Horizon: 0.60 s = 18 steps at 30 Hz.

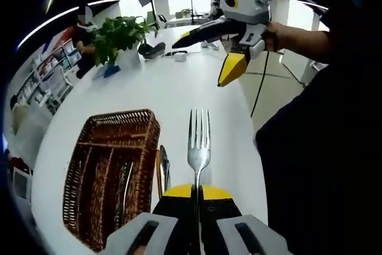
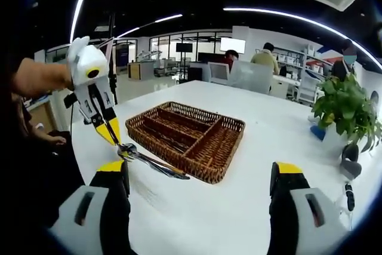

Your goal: Arrange the knives, forks, and spoons in their matching storage slots by inserting each utensil handle-first until every utensil is classified and aligned in the correct compartment

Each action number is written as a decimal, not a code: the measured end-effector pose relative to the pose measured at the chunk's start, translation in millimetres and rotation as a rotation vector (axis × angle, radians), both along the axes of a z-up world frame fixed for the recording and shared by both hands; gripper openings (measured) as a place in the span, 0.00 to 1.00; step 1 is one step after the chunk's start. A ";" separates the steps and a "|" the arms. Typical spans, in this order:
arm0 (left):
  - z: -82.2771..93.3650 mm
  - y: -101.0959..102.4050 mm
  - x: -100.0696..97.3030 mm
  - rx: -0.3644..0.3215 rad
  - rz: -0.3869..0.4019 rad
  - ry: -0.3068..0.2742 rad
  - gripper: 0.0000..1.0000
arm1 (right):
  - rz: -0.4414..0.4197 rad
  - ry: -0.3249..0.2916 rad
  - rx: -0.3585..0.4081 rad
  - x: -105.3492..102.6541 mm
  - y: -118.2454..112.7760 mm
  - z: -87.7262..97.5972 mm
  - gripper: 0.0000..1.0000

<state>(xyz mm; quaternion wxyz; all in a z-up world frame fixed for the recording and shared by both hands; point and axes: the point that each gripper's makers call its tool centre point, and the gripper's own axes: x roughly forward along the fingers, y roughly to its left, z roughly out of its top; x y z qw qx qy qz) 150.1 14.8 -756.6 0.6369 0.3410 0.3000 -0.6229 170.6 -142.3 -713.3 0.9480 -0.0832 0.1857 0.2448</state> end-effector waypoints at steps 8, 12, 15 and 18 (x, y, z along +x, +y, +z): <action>12.7 3.5 7.7 0.002 -0.005 -0.014 0.00 | -0.002 -0.006 0.002 -0.6 0.0 1.8 0.99; 16.1 4.2 10.6 0.007 -0.010 -0.031 0.00 | 0.001 -0.008 0.008 -0.3 1.4 3.4 0.99; 18.5 5.5 13.1 0.017 -0.018 -0.044 0.00 | 0.006 -0.010 0.010 -0.7 3.3 5.1 0.99; 22.0 6.8 14.2 0.020 -0.022 -0.043 0.00 | 0.012 -0.012 0.010 -1.5 4.3 6.1 0.99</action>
